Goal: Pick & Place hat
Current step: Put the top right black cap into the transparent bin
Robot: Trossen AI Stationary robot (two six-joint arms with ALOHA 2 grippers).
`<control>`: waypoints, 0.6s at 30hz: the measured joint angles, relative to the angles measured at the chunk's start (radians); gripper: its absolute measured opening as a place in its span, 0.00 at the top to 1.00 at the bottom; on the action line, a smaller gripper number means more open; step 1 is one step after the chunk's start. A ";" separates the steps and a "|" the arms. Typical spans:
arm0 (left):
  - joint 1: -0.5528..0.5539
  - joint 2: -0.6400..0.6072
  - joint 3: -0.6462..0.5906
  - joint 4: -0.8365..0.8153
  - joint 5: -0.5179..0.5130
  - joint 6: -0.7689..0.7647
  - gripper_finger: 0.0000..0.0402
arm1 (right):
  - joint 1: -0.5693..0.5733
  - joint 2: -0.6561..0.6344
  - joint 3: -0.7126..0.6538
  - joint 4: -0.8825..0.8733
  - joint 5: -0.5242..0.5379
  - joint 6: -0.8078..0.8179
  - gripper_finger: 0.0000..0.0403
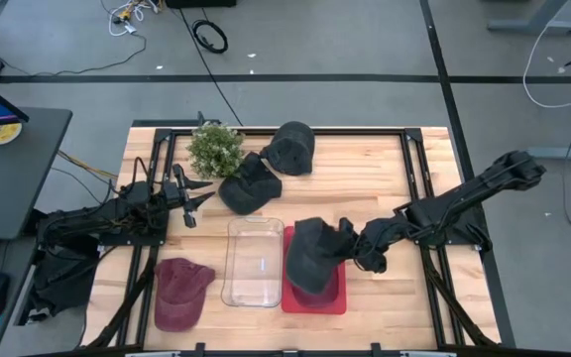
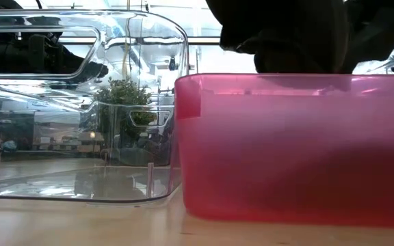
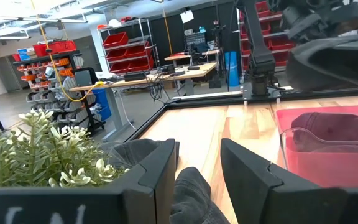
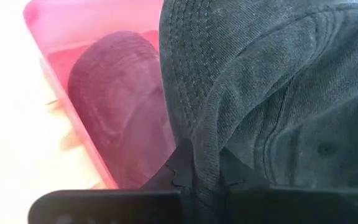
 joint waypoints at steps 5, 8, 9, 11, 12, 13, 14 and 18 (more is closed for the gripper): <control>0.000 0.000 0.000 0.000 0.000 0.000 0.67 | 0.001 0.061 0.058 -0.014 -0.008 -0.043 0.97; 0.000 0.000 0.000 0.000 0.000 0.000 0.67 | 0.001 0.087 0.079 -0.019 -0.027 -0.077 0.97; 0.000 0.000 0.000 0.000 0.000 0.000 0.67 | 0.002 0.092 0.084 -0.022 -0.030 -0.083 0.97; 0.000 0.000 0.000 0.000 0.000 0.000 0.67 | 0.002 0.097 0.086 -0.023 -0.031 -0.087 0.97; 0.000 0.000 0.000 0.000 0.000 0.000 0.67 | 0.002 0.097 0.086 -0.024 -0.031 -0.087 0.97; 0.000 0.000 0.000 0.000 0.000 0.000 0.67 | 0.002 0.097 0.086 -0.024 -0.031 -0.085 0.97; 0.000 0.000 0.000 0.000 0.000 0.000 0.67 | 0.002 0.097 0.086 -0.024 -0.031 -0.080 0.97; 0.000 0.000 0.000 0.000 0.000 0.000 0.67 | 0.001 0.097 0.086 0.000 -0.029 -0.024 0.94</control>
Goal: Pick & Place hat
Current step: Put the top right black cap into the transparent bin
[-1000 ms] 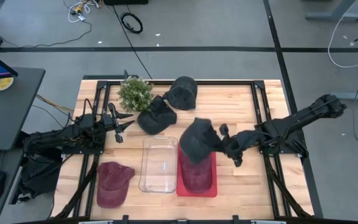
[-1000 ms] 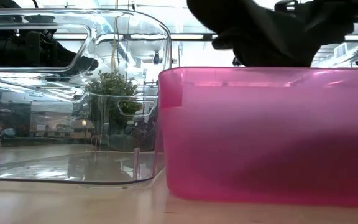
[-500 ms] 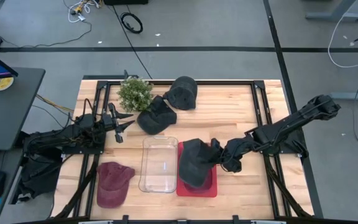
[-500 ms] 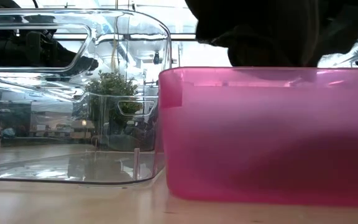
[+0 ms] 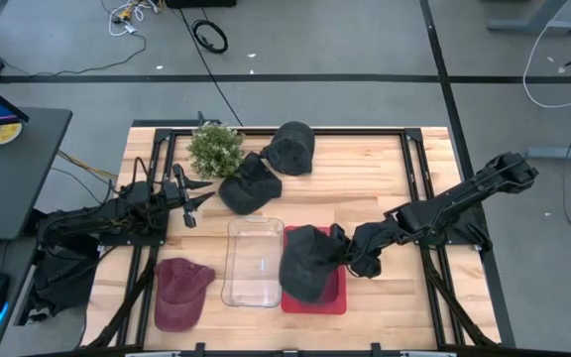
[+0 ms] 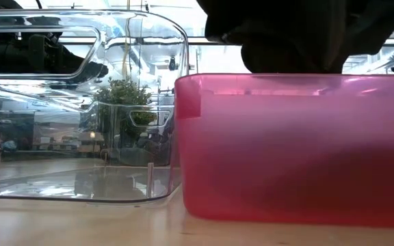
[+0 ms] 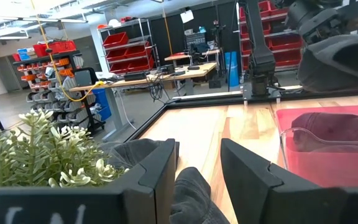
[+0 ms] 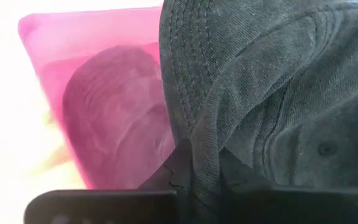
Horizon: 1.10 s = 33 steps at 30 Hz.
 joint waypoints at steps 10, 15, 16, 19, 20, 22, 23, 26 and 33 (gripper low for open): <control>0.000 0.000 0.000 0.000 0.000 0.000 0.67 | 0.000 0.000 0.000 0.075 0.001 0.095 0.80; 0.000 0.000 0.000 0.000 0.000 0.000 0.67 | 0.000 0.000 0.000 0.115 0.001 0.102 0.77; 0.000 0.000 0.000 0.000 0.000 0.000 0.67 | 0.000 0.000 0.000 0.121 0.002 0.117 0.77; 0.000 0.000 0.000 0.000 0.000 0.000 0.67 | 0.000 -0.007 0.000 0.121 0.035 0.187 0.77; 0.000 0.000 0.000 0.000 0.000 0.000 0.67 | 0.000 -0.012 0.000 0.120 0.054 0.212 0.77; 0.000 0.000 0.000 0.000 0.000 0.000 0.67 | 0.000 -0.029 0.000 0.117 0.080 0.242 0.77; 0.000 0.000 0.000 0.000 0.000 0.000 0.67 | 0.000 -0.039 0.000 0.111 0.086 0.254 0.77; 0.000 0.000 0.000 0.000 0.000 0.000 0.67 | 0.000 -0.076 0.000 0.102 0.086 0.283 0.77; 0.000 0.000 0.000 0.000 0.000 0.000 0.67 | 0.000 -0.187 0.000 0.085 0.084 0.452 0.77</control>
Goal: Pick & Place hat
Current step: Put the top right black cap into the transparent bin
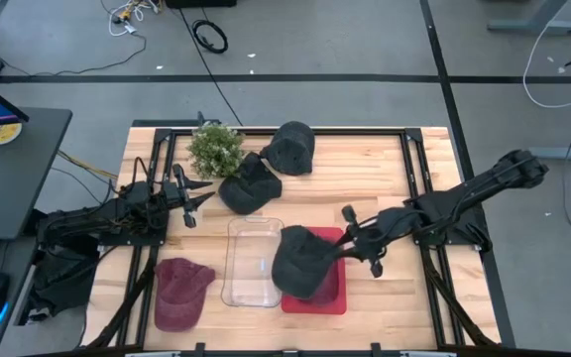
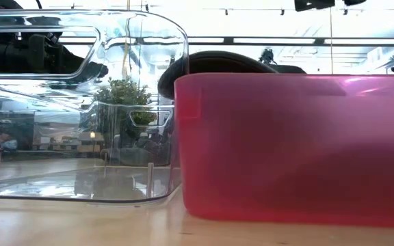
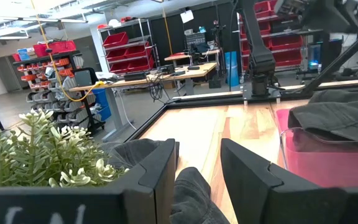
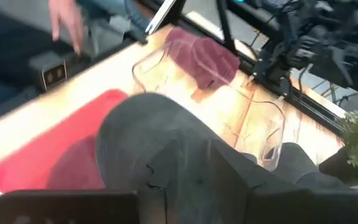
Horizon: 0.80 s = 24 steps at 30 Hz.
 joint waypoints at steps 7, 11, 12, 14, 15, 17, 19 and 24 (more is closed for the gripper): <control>0.000 0.000 0.000 0.000 0.000 0.000 0.67 | 0.000 -0.024 0.000 0.122 0.022 0.150 0.77; 0.000 0.000 0.000 0.000 0.000 0.000 0.67 | -0.002 0.023 0.001 0.209 0.030 0.260 0.77; 0.000 0.000 0.000 0.000 0.000 0.000 0.67 | -0.002 0.036 0.001 0.226 0.030 0.278 0.77; 0.000 0.000 0.000 0.000 0.000 0.000 0.67 | -0.002 0.068 0.001 0.275 0.030 0.299 0.77; 0.000 0.000 0.000 0.000 0.000 0.000 0.67 | -0.002 0.083 0.001 0.296 0.030 0.299 0.77; 0.000 0.000 0.000 0.000 0.000 0.000 0.67 | -0.002 0.113 0.001 0.330 0.030 0.299 0.77; 0.000 0.000 0.000 0.000 0.000 0.000 0.67 | -0.005 0.141 0.012 0.337 0.030 0.299 0.77; 0.000 0.000 0.000 0.000 0.000 0.000 0.67 | -0.014 0.243 0.136 0.192 0.029 0.381 0.77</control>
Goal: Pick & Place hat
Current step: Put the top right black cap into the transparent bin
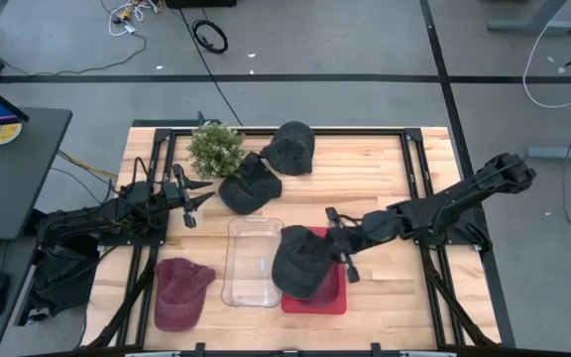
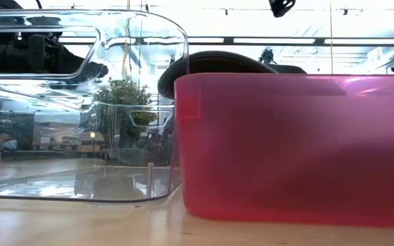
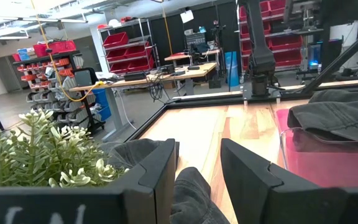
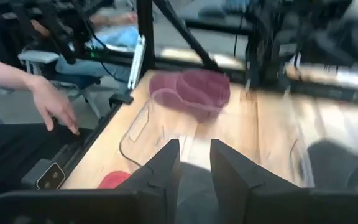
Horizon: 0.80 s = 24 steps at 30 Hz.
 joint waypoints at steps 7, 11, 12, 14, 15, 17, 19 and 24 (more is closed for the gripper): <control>0.000 0.000 0.000 0.000 0.000 0.000 0.67 | 0.001 0.172 0.205 -0.210 0.000 0.039 0.77; 0.000 0.000 0.000 0.000 0.000 0.000 0.67 | 0.001 0.261 0.261 -0.256 0.001 0.027 0.77; 0.000 0.000 0.000 0.000 0.000 0.000 0.67 | 0.001 0.280 0.270 -0.261 0.001 0.026 0.77; 0.000 0.000 0.000 0.000 0.000 0.000 0.67 | -0.001 0.316 0.282 -0.265 0.000 0.027 0.77; 0.000 0.000 0.000 0.000 0.000 0.000 0.67 | -0.001 0.335 0.288 -0.270 -0.003 0.027 0.77; 0.000 0.000 0.000 0.000 0.000 0.000 0.67 | -0.002 0.366 0.303 -0.314 -0.019 0.021 0.77; 0.000 0.000 0.000 0.000 0.000 0.000 0.67 | -0.002 0.386 0.322 -0.365 -0.029 0.025 0.77; 0.000 0.000 0.000 0.000 0.000 0.000 0.67 | -0.007 0.396 0.337 -0.443 -0.046 0.101 0.77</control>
